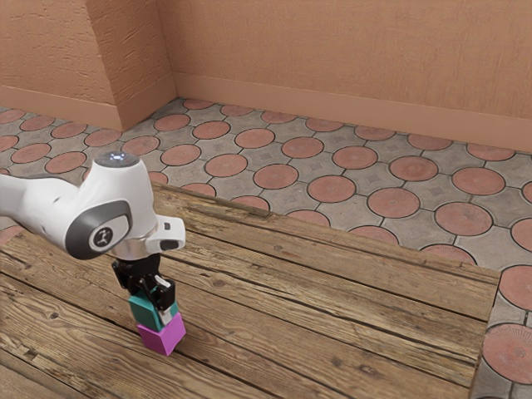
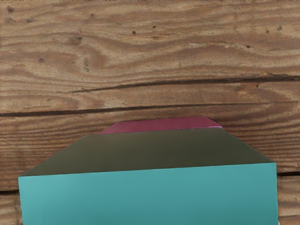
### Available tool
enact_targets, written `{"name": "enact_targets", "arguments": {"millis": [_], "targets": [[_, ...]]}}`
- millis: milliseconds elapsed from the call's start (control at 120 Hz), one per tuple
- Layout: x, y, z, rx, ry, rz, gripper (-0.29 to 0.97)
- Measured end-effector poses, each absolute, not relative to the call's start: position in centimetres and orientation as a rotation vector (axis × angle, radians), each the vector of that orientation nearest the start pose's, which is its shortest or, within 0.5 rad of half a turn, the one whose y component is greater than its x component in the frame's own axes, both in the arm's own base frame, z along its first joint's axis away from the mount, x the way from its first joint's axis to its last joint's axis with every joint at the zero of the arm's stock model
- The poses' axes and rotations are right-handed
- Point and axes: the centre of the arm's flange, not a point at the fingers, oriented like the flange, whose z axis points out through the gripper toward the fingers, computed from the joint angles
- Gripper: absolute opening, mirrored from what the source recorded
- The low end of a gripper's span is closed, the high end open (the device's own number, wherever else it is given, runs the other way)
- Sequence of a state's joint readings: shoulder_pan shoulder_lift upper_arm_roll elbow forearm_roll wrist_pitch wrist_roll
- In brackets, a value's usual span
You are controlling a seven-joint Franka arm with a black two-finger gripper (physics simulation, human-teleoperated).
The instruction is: Pick up the blue block with one arm, and put the blue block on the pink block with one arm
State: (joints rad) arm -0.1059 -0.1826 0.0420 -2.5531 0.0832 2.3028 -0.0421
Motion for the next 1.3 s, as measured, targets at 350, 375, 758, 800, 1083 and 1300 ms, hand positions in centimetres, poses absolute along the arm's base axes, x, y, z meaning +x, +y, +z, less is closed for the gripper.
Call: {"name": "enact_targets", "arguments": {"millis": [350, 375, 758, 800, 1083, 1300], "targets": [[42.8, -2.9, 32.8, -3.078, 0.114, 0.080, 0.30], [42.8, -2.9, 32.8, -3.078, 0.113, 0.081, 0.30], [42.7, -3.1, 32.5, -3.084, 0.139, 0.093, 0.56], [42.7, -3.2, 32.6, -3.085, 0.144, 0.091, 0.58], [46.1, -2.8, 39.3, -3.064, 0.158, -0.014, 0.65], [45.9, -1.3, 39.8, -3.061, 0.130, 0.065, 0.67]]}}
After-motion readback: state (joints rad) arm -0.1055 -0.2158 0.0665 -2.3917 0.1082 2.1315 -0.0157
